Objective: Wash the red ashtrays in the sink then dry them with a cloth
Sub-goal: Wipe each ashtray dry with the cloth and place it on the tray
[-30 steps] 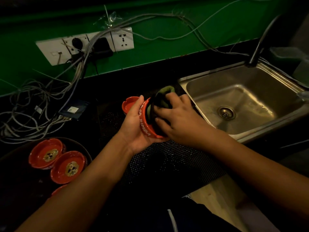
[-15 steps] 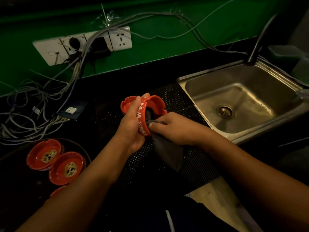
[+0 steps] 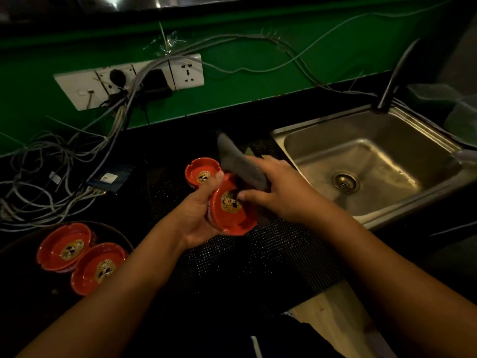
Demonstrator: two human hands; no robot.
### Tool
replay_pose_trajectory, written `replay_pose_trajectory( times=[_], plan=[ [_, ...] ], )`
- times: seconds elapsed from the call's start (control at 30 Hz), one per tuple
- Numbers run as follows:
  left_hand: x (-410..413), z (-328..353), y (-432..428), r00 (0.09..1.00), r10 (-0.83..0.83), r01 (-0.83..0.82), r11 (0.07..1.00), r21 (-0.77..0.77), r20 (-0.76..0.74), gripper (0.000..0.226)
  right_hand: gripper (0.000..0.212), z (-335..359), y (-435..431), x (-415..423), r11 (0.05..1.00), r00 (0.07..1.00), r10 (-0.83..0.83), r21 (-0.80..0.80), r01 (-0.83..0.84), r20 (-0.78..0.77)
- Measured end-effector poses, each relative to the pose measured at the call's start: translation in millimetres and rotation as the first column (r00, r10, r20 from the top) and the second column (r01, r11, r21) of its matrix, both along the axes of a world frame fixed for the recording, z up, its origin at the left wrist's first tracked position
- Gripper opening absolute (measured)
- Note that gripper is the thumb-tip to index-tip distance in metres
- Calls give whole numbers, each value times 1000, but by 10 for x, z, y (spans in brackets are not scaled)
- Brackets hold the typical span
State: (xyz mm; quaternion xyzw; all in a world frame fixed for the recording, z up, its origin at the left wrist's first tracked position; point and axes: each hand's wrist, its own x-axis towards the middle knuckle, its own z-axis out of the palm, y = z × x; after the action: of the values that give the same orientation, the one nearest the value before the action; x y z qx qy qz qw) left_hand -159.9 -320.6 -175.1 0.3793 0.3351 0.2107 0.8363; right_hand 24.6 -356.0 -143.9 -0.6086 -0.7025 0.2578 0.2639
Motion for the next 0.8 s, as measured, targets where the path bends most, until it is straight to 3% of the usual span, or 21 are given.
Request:
replay_pose_trajectory(
  times=[0.07, 0.17, 0.23, 0.3, 0.4, 0.47, 0.57, 0.63, 0.67, 0.73, 0.8],
  plan=[
    [-36, 7, 14, 999, -32, 33, 999, 34, -25, 92, 64, 13, -22, 1, 996, 995, -27, -77, 34, 92],
    [-11, 18, -33, 999, -28, 29, 999, 29, -35, 85, 45, -69, -72, -82, 994, 996, -85, -72, 83, -22],
    [69, 83, -68, 994, -5, 12, 998, 58, -106, 60, 37, -115, -79, -96, 987, 987, -161, -22, 161, 1],
    [151, 139, -74, 971, 80, -38, 982, 186, -226, 44, 35, -141, -84, -57, 973, 969, -231, 25, 229, 83],
    [285, 180, -86, 919, 182, 12, 873, 487, -349, 48, 34, -190, -99, 3, 957, 944, -291, 35, 289, 152],
    [391, 148, -131, 883, 240, 86, 762, 641, -404, 38, 34, -179, -129, 2, 957, 946, -289, 51, 285, 149],
    [466, 135, -157, 841, 382, 36, 668, 743, -383, 29, 48, -160, -135, 61, 972, 959, -235, 45, 230, 156],
    [465, 157, -149, 868, 360, 9, 676, 737, -342, 31, 68, -140, -159, 113, 979, 985, -174, -110, 174, 4],
    [455, 163, -141, 874, 340, 25, 682, 731, -347, 33, 70, -128, -185, 129, 971, 975, -163, -199, 131, -153],
    [442, 198, -143, 871, 315, 75, 674, 735, -377, 34, 42, -166, -227, 202, 961, 876, -180, -272, 58, -447],
    [434, 221, -164, 884, 287, 91, 669, 738, -369, 27, 16, -176, -287, 239, 971, 860, -164, -235, 54, -483]
  ],
)
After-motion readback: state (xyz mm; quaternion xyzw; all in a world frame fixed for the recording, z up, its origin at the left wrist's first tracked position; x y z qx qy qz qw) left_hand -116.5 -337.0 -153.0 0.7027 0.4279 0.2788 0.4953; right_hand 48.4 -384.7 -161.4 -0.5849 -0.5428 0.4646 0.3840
